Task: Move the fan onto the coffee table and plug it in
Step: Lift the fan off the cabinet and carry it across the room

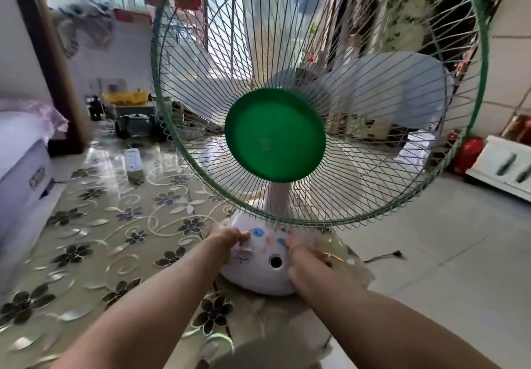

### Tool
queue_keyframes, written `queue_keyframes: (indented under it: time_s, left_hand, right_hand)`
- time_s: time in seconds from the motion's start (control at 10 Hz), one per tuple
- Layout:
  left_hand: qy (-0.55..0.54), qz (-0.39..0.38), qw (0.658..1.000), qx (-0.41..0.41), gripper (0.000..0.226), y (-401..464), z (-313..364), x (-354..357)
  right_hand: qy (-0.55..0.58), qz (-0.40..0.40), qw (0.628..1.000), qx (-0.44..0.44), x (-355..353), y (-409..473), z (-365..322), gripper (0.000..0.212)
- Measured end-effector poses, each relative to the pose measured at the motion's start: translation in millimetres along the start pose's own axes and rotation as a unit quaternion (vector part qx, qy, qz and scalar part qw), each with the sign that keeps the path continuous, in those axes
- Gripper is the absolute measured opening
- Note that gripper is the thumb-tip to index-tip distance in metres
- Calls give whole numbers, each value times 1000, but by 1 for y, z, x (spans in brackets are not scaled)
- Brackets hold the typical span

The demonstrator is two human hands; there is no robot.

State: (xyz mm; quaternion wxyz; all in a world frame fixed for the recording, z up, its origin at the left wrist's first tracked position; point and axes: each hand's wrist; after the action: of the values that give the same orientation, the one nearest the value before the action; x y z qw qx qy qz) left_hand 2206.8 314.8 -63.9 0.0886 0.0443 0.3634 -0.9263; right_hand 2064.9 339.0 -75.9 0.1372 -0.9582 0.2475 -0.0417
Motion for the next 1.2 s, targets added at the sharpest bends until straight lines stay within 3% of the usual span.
queue_keyframes:
  time_s: [0.1, 0.2, 0.3, 0.4, 0.6, 0.7, 1.0, 1.1, 1.2]
  left_hand:
    - [18, 10, 1000, -6, 74, 2, 5, -3]
    - [17, -5, 1000, 16, 70, 9, 2, -3]
    - [26, -2, 999, 24, 70, 4, 1, -4]
    - [23, 0, 999, 26, 72, 3, 1, -4]
    - [51, 8, 998, 28, 69, 5, 3, -4]
    - [121, 23, 992, 36, 79, 9, 7, -10]
    - [163, -2, 987, 10, 88, -1, 25, -11]
    - [272, 76, 959, 24, 80, -16, 27, -10]
    - [405, 120, 904, 65, 63, -29, 26, -12]
  right_hand:
    - [-54, -12, 998, -9, 3, 14, 6, 20]
    - [-99, 51, 993, -29, 5, 12, 9, 49]
    - [-93, 41, 995, -22, 6, 7, 10, 55]
    - [-109, 136, 984, 29, 2, 6, 19, 89]
    - [-207, 162, 964, 46, 3, 15, 34, 108]
    - [-326, 184, 927, 32, -1, 9, 37, 108]
    - [-384, 146, 911, 47, 1, 11, 23, 88]
    - [-394, 121, 910, 45, -1, 0, 11, 76]
    - [-415, 90, 903, 66, -7, -16, -8, 68]
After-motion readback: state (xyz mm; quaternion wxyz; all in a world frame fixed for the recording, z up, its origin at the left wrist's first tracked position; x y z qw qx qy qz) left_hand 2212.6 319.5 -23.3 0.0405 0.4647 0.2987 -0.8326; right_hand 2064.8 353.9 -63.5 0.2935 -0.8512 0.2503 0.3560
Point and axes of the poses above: each hand's wrist, its own y-axis towards the middle knuckle, its own x-axis out of the palm, z = x × y, and after that the axes turned 12 degrees about -x, right-handed
